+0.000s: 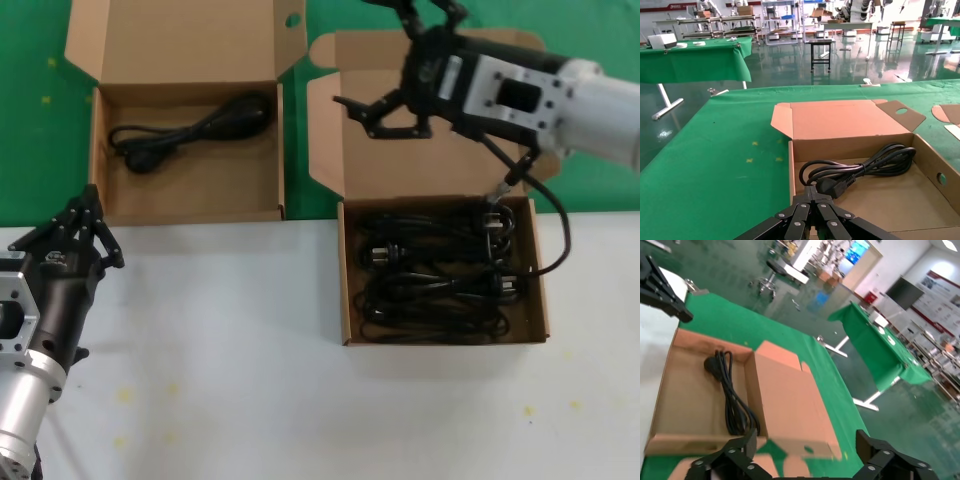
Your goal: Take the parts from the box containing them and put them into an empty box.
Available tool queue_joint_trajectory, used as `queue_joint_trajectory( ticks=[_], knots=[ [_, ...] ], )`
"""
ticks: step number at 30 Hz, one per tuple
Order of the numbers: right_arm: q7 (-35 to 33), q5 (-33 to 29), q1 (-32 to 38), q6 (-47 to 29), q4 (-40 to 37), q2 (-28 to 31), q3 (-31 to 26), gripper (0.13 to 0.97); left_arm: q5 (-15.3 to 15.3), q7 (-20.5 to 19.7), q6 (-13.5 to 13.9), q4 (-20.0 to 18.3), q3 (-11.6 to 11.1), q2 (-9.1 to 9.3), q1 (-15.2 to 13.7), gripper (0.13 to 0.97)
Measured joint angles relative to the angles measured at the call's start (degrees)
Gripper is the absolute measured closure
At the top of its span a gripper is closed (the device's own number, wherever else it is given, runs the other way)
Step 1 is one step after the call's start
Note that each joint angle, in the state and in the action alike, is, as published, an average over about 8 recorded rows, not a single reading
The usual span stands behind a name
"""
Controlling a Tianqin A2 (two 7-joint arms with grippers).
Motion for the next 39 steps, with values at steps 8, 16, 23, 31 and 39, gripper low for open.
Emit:
queue_joint_trajectory(
  ticks=[8,16,23,31,39],
  knots=[
    [0.47,1.69,-2.82,1.36,1.56,1.67,1.8,0.326,0.0,0.0,0.0,0.0,0.0,0.0,0.0,0.939],
    [1.11,3.92,-6.98,4.71,2.39,0.79,3.54,0.259,0.0,0.0,0.0,0.0,0.0,0.0,0.0,0.926],
    [1.81,6.3,-11.42,8.27,3.29,-0.11,5.41,0.178,0.0,0.0,0.0,0.0,0.0,0.0,0.0,0.845],
    [2.61,9.05,-16.59,12.39,4.34,-1.15,7.57,0.132,0.0,0.0,0.0,0.0,0.0,0.0,0.0,0.715],
    [3.43,11.84,-21.75,16.55,5.38,-2.19,9.74,0.129,-0.01,0.0,0.0,0.0,0.0,0.0,0.0,0.542]
  ],
)
